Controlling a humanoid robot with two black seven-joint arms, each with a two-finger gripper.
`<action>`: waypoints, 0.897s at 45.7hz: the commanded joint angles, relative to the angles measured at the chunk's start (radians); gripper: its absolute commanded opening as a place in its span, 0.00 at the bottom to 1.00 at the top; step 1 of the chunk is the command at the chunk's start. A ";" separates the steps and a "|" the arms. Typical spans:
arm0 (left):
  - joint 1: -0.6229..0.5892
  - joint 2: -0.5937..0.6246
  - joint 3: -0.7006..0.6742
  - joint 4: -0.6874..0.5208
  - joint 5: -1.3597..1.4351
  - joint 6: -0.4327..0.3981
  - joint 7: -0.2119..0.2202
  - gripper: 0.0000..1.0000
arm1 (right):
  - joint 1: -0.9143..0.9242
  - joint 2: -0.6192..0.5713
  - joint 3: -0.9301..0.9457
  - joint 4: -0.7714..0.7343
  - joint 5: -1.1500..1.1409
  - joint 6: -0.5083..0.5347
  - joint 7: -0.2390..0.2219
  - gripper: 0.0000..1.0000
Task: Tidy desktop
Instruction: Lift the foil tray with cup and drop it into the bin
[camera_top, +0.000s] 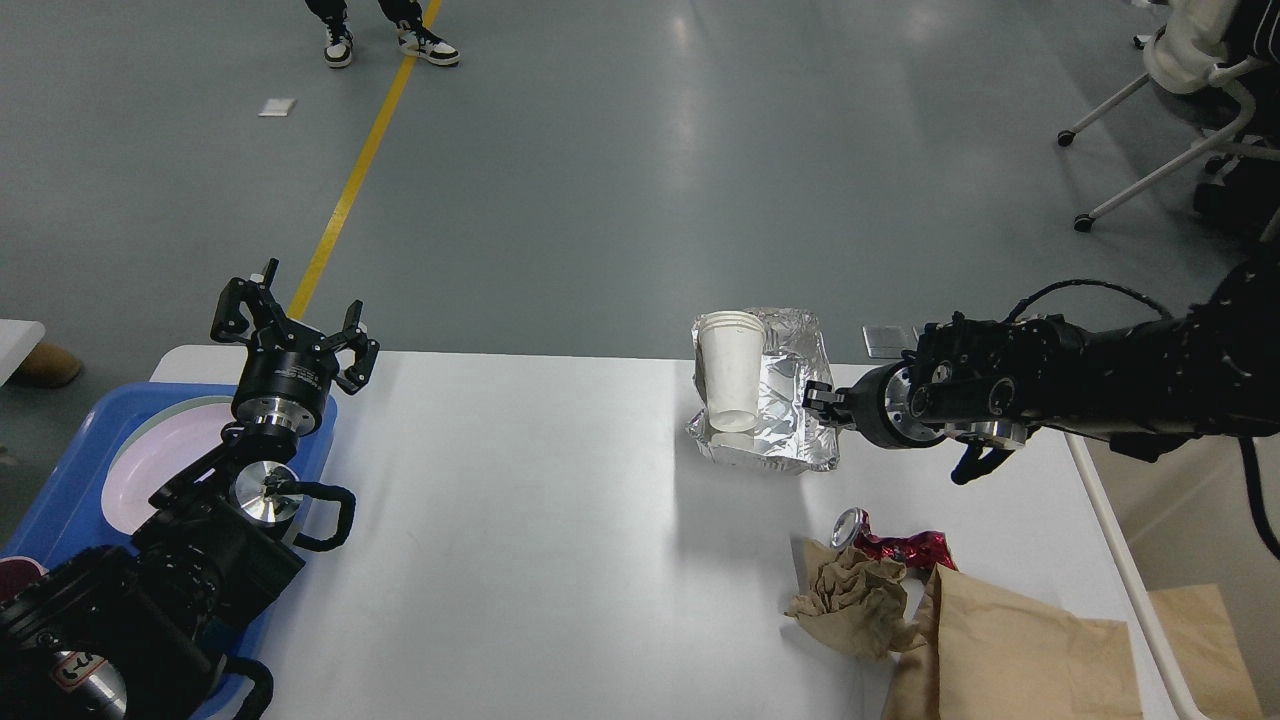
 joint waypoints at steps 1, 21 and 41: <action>0.000 0.000 0.000 0.000 0.000 0.000 0.000 0.96 | 0.070 -0.054 0.000 0.065 -0.001 0.003 0.001 0.00; 0.000 0.000 0.000 0.000 0.000 0.000 0.000 0.96 | 0.421 -0.335 0.003 0.171 -0.001 0.222 0.004 0.00; 0.000 0.000 0.000 0.000 0.000 0.000 0.000 0.97 | 0.400 -0.568 -0.028 0.089 -0.056 0.304 0.003 0.00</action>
